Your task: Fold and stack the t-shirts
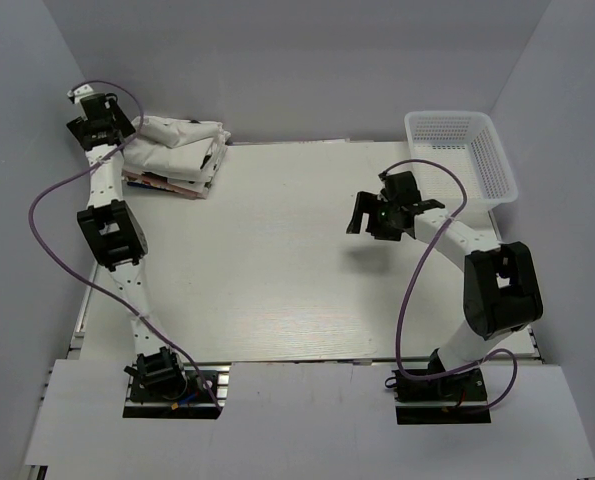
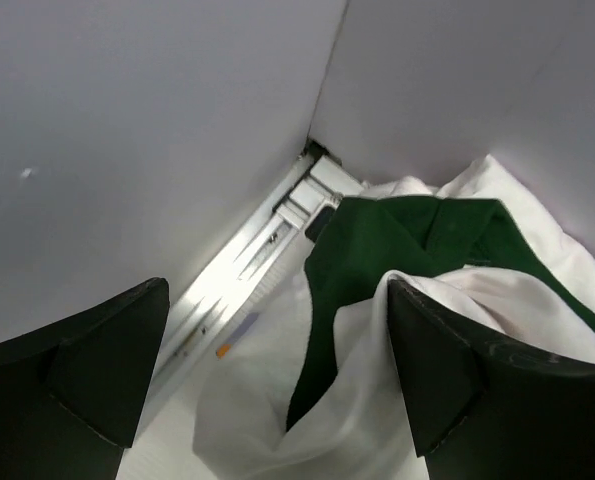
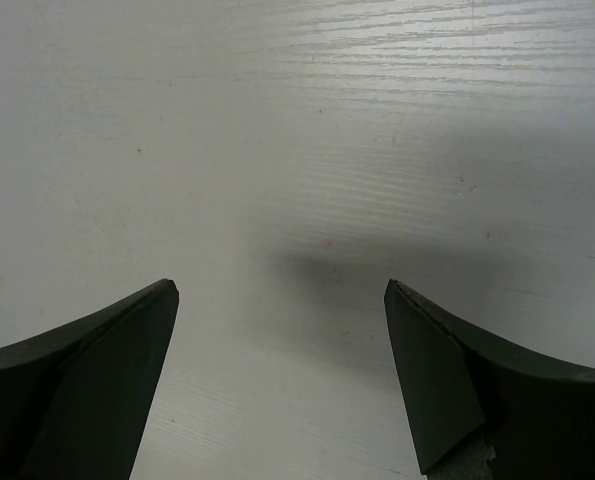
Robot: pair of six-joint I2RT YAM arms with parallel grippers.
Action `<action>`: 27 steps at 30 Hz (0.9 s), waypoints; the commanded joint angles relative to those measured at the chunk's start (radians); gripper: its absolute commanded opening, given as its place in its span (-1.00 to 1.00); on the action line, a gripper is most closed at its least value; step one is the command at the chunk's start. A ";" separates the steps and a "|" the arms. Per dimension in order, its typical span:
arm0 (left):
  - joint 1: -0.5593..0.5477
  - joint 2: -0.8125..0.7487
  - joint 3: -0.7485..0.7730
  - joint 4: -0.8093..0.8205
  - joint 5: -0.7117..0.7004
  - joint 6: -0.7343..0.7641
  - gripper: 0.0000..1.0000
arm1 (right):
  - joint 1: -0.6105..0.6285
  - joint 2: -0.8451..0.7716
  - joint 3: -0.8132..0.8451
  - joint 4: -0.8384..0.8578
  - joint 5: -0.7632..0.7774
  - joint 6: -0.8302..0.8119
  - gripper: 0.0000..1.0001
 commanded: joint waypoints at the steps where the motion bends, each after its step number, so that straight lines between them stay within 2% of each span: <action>1: 0.029 -0.084 0.012 -0.097 0.095 -0.156 0.98 | 0.007 -0.038 0.037 -0.013 -0.007 0.003 0.79; 6: 0.017 -0.286 -0.209 -0.058 0.217 -0.165 0.98 | 0.020 -0.074 0.017 0.002 -0.010 -0.001 0.79; 15: -0.005 -0.535 -0.445 -0.078 0.223 -0.190 0.98 | 0.037 -0.095 -0.032 0.015 -0.016 -0.035 0.79; 18: -0.015 -0.546 -0.476 -0.091 0.301 -0.147 0.98 | 0.034 -0.103 -0.047 0.028 -0.015 -0.046 0.79; 22: -0.055 -0.555 -0.528 -0.065 0.500 -0.028 0.98 | 0.034 -0.086 -0.050 0.045 -0.028 -0.052 0.79; 27: -0.121 -0.521 -0.528 -0.099 0.573 0.138 0.98 | 0.036 -0.057 -0.041 0.058 -0.042 -0.051 0.79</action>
